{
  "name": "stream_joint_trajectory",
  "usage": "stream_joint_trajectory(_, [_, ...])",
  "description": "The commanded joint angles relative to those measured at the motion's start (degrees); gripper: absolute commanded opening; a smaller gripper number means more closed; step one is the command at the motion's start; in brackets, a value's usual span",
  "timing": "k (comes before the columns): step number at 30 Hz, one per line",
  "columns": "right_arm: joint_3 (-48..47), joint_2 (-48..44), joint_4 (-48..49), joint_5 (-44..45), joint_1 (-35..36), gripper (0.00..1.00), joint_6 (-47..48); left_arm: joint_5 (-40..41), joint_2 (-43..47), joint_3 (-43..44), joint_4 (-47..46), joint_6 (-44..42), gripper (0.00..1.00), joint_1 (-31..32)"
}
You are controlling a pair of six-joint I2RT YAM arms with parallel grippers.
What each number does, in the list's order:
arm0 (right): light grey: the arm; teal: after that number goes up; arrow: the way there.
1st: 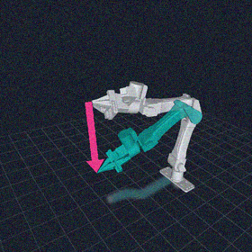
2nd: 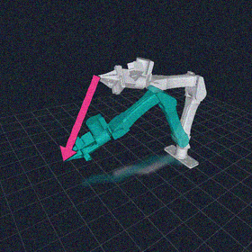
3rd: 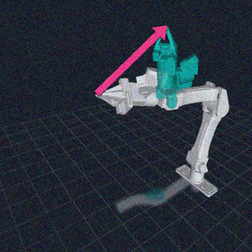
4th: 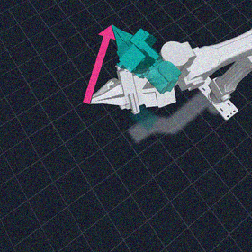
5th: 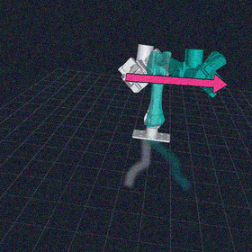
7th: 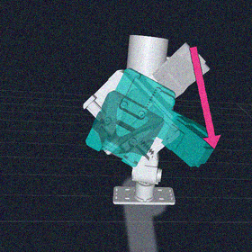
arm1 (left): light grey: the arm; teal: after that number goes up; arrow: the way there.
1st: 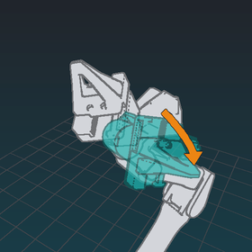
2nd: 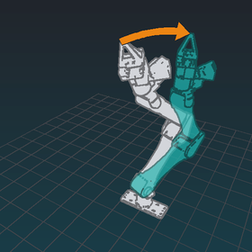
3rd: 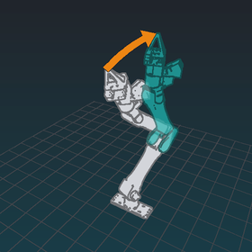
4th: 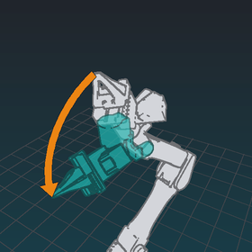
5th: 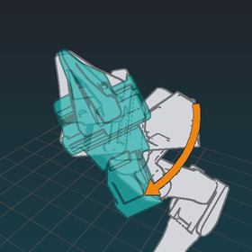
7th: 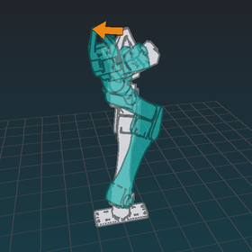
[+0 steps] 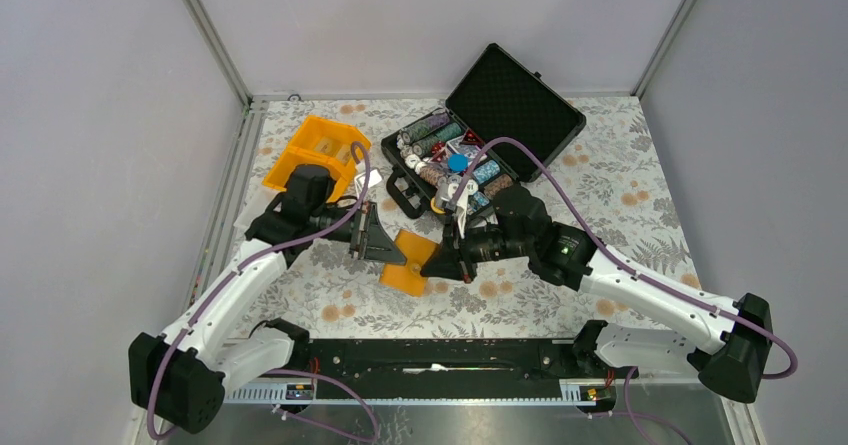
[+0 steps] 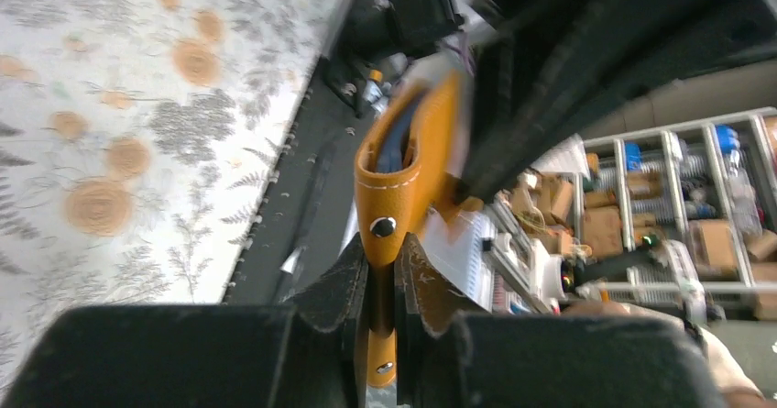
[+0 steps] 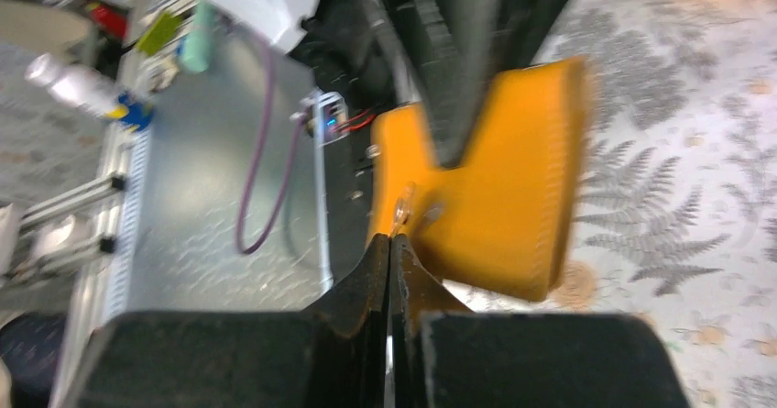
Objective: Put the credit cards into the card holder
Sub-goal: Open the card holder at the center of the board.
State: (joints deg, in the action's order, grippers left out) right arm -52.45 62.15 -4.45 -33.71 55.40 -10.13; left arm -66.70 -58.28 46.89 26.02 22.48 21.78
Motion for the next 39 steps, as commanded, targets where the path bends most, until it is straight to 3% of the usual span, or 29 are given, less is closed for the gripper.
stream_joint_trajectory(1, [-3.5, -1.9, 2.1, -12.7, 2.4, 0.00, -0.6, 11.2, -2.8, 0.6, -2.6, -3.3, 0.00, -2.0])
stream_joint_trajectory(11, [-4.1, 0.8, 2.9, -9.7, 2.4, 0.02, 0.7, 13.2, -4.7, 1.0, -2.3, -2.7, 0.00, -1.8])
stream_joint_trajectory(12, [-4.1, 0.2, 2.4, -7.7, 2.4, 0.11, 1.0, 15.1, -3.9, 1.0, -2.3, -2.7, 0.00, -1.9])
stream_joint_trajectory(15, [-1.6, -4.1, 3.6, 3.7, 2.4, 0.55, -0.1, 23.7, -0.5, 0.4, -2.6, -2.1, 0.00, -3.4])
stream_joint_trajectory(18, [1.1, -8.8, 5.4, 17.7, 2.4, 0.71, -2.1, 36.4, 3.9, 0.6, -0.9, -3.1, 0.00, -3.7])
stream_joint_trajectory(24, [4.9, -8.8, 13.3, 27.7, 2.4, 0.70, -9.9, 36.5, 12.5, -2.8, -7.0, -2.3, 0.00, -3.7])
stream_joint_trajectory(33, [0.1, 5.8, 15.5, 33.3, 4.3, 0.70, -19.5, 36.8, 14.1, -3.4, -8.1, -1.9, 0.00, -3.6])
stream_joint_trajectory(36, [0.2, 7.7, 17.5, 36.1, 5.6, 0.58, -20.3, 37.8, 14.3, -3.4, -8.1, -1.9, 0.00, -3.7])
stream_joint_trajectory(39, [0.7, 8.4, 20.5, 35.2, 6.4, 0.53, -20.4, 38.5, 14.4, -3.6, -8.1, -1.9, 0.00, -3.7])
